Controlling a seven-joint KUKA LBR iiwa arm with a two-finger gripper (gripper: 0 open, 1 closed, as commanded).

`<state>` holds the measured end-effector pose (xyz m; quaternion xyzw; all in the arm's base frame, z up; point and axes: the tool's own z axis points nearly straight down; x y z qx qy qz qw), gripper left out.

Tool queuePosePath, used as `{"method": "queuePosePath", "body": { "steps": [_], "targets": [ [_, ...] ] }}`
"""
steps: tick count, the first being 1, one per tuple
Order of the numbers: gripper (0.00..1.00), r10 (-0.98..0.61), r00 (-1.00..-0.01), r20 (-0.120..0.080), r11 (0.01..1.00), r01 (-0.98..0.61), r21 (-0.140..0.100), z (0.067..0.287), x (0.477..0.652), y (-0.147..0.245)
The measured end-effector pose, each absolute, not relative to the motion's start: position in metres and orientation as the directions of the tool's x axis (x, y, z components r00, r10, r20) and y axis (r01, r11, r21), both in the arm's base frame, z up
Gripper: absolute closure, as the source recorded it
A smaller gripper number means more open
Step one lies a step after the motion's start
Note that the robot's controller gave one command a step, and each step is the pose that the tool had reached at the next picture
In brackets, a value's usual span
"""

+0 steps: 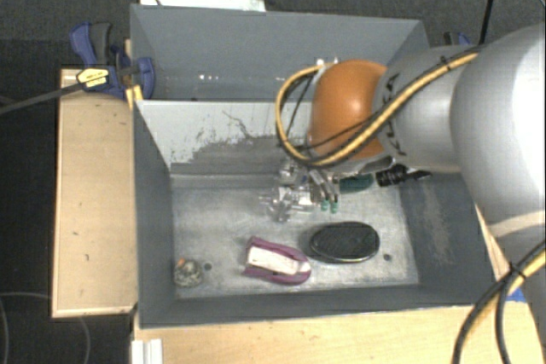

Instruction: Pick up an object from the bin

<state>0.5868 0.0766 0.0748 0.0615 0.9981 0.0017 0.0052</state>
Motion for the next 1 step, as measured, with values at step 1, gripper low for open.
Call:
{"method": "queuePosePath", "body": {
  "steps": [1],
  "targets": [
    [1.00,-0.113,-0.993,-0.012,0.994,-0.113,0.000,0.2258,0.5864,0.0786]
  ]
}}
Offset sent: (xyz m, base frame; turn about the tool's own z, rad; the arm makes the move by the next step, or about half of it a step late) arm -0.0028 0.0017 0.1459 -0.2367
